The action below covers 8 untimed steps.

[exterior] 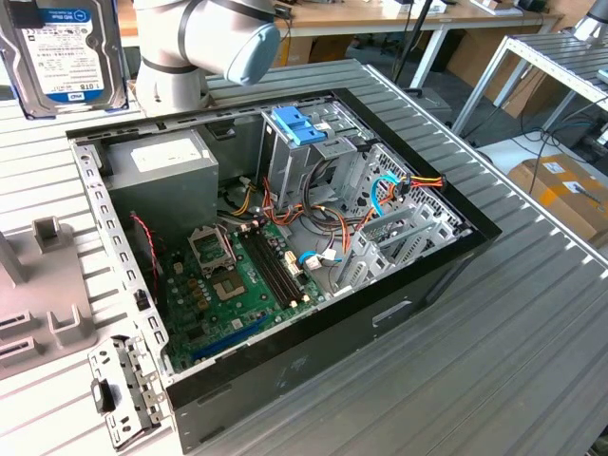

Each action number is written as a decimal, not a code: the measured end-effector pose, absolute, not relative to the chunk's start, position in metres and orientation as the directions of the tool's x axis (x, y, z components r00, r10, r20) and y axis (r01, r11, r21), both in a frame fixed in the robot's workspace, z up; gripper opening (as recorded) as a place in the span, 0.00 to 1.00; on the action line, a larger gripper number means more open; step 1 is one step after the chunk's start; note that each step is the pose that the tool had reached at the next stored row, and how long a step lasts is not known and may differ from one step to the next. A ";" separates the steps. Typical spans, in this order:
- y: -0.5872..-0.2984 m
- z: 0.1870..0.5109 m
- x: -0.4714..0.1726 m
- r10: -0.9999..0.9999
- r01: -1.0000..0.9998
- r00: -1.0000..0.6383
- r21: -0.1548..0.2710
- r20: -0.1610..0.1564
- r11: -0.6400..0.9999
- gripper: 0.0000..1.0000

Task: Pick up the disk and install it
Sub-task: 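Pick up the disk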

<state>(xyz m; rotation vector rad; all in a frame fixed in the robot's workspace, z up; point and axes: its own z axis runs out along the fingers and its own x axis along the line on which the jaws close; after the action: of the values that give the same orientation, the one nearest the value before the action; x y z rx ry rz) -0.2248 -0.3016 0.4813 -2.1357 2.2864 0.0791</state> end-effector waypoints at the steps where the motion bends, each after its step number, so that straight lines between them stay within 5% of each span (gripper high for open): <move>1: -0.302 0.481 -0.223 -0.997 -0.997 -0.069 0.029 -0.043 0.067 0.36; 8: -0.302 0.481 -0.208 -0.997 -0.997 -0.069 0.029 -0.043 0.067 0.36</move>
<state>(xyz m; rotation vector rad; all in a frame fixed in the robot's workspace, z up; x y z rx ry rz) -0.2077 -0.3016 0.4813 -2.1358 2.2866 0.0794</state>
